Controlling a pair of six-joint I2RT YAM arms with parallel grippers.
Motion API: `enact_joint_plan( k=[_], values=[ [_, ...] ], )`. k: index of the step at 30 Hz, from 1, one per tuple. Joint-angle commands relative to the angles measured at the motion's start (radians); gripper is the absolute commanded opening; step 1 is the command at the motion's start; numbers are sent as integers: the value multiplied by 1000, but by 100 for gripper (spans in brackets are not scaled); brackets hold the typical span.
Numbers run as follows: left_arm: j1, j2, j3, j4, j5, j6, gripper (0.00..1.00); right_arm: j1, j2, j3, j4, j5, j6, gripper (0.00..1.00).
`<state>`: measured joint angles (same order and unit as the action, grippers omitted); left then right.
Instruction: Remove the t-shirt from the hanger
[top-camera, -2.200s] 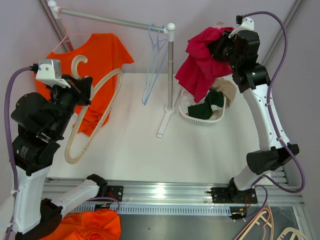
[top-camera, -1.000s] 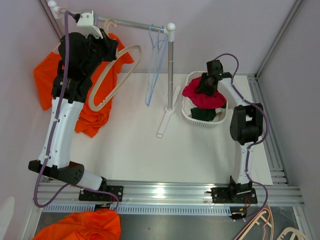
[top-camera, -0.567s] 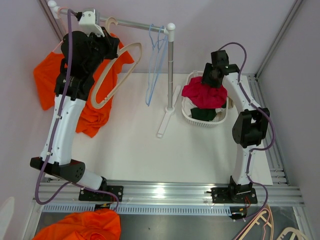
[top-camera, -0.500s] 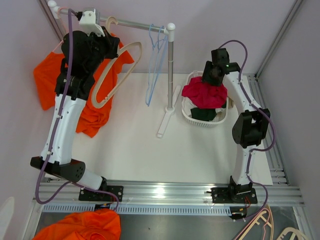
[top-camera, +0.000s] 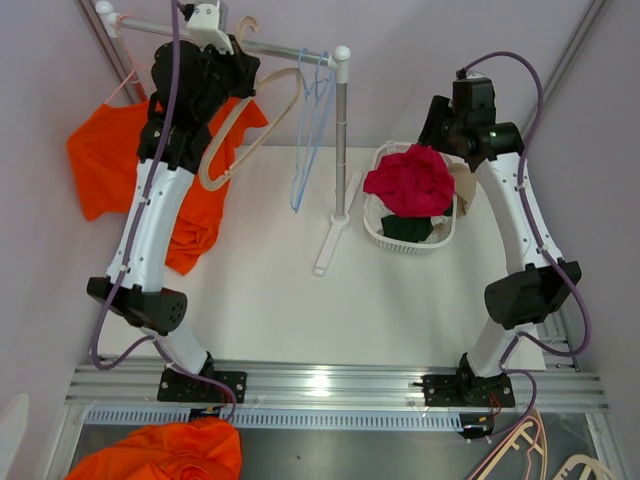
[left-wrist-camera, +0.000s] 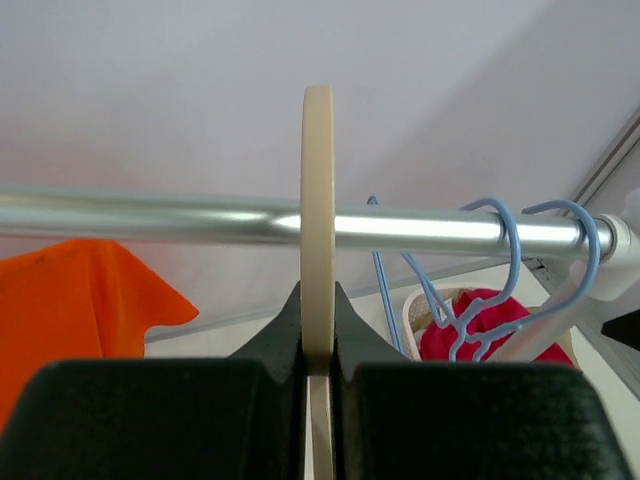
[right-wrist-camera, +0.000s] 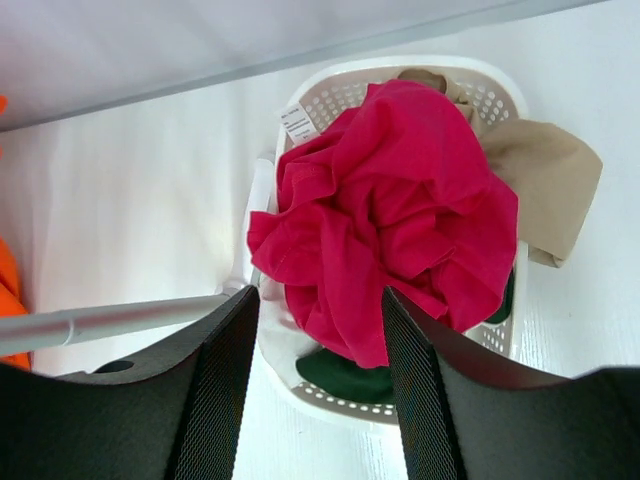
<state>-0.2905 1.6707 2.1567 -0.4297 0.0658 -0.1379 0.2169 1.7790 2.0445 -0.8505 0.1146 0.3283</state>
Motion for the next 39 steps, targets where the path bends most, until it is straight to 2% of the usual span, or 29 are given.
enact_joint_plan(
  k=[1,8,19,23,25,26,27,28,29,31,35,36,37,39],
  values=[
    [-35,55,124,25,5,46,1,6,-70,-29,30,-15,-25,57],
    [-70,136,218,-9,-3,49,1,6,-104,-61,36,-24,-31,57],
    [-72,67,117,-72,72,90,1,7,-125,-119,79,-76,-12,58],
    [-72,58,118,-104,150,124,2,9,-138,-132,83,-85,-12,58],
    [-72,55,118,-116,154,126,10,9,-144,-135,85,-85,-12,58],
    [-70,46,118,-119,157,126,20,10,-148,-136,85,-89,-14,58],
    [-70,44,120,-121,169,133,20,9,-150,-138,85,-92,-12,58],
    [-70,40,120,-124,172,133,25,10,-154,-139,85,-92,-11,58],
    [-70,35,118,-126,166,133,43,10,-158,-142,88,-93,-11,58],
    [-68,20,118,-129,135,135,64,10,-159,-144,88,-95,-11,59],
    [-29,-20,129,-133,149,130,70,10,-164,-145,88,-102,-11,58],
    [-12,-29,134,-139,173,123,73,10,-164,-144,91,-104,-11,58],
    [32,-29,161,-148,228,118,81,10,-164,-144,91,-113,-11,58],
    [80,-29,186,-178,268,109,88,10,-165,-141,91,-141,-17,59]
  ],
)
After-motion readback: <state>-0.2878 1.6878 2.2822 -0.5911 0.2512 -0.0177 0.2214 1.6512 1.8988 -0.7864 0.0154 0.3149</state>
